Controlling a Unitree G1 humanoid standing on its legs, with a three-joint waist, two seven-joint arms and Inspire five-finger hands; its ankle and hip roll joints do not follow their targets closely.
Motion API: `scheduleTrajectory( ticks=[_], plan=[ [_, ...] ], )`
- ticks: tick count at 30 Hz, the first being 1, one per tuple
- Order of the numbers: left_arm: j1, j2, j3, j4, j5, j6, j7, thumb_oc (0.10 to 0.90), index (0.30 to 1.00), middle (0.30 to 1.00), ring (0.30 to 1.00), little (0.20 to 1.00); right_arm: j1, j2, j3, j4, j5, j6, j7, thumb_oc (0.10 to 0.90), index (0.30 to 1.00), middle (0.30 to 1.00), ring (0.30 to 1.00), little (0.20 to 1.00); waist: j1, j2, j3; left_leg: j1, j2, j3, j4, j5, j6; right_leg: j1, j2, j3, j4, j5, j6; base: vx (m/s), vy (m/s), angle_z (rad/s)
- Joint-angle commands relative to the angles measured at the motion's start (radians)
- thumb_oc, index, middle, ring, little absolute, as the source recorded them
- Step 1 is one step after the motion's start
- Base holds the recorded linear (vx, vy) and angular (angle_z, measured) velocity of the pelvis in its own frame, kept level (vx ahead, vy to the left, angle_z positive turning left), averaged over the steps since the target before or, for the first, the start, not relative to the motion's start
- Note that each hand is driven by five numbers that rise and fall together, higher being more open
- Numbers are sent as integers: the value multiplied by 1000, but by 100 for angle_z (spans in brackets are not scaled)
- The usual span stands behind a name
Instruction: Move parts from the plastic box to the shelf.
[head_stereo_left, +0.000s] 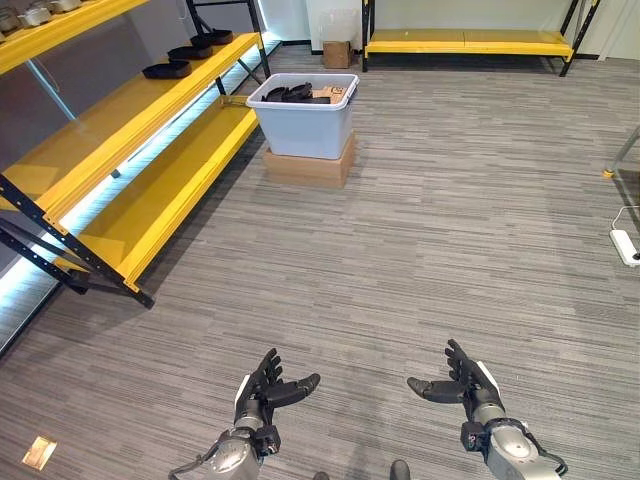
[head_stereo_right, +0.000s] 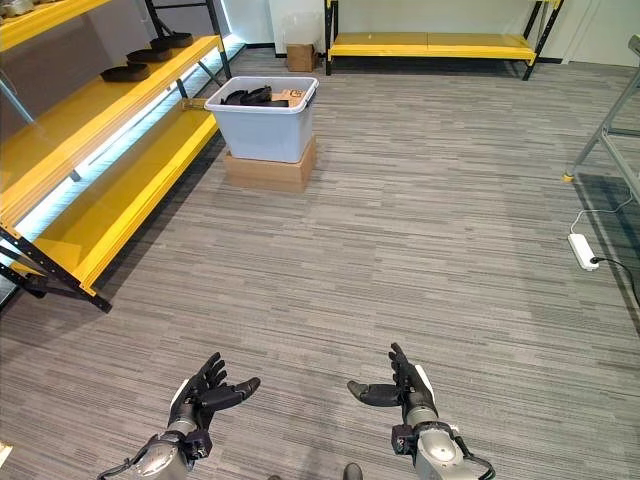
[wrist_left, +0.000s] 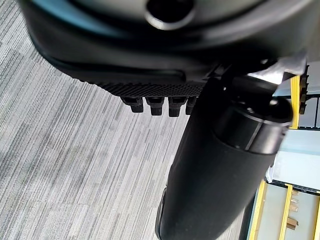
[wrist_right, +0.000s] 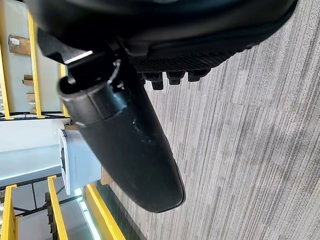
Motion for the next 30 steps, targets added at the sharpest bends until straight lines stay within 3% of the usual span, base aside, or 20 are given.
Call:
scheduleTrajectory(
  ticks=[1, 30],
  plan=[
    [-51, 37, 71, -38, 10, -88, -8, 900, 1000, 1000, 1000, 1000, -57, -2, -2, -71, -20, -94, 4, 900, 1000, 1000, 1000, 1000, 9, -67, -36, -1, 86, 3, -10, -17, -61, 63, -101, 23, -1, -119, 92, 0, 0, 0],
    [-66, 47, 76, -44, 8, -94, -11, 900, 1000, 1000, 1000, 1000, -68, 1, 0, -68, -5, -94, 9, 900, 1000, 1000, 1000, 1000, 9, -68, -32, 3, 86, 1, 11, -32, -62, 80, -101, 16, 6, -132, 87, 0, 0, 0]
  ],
)
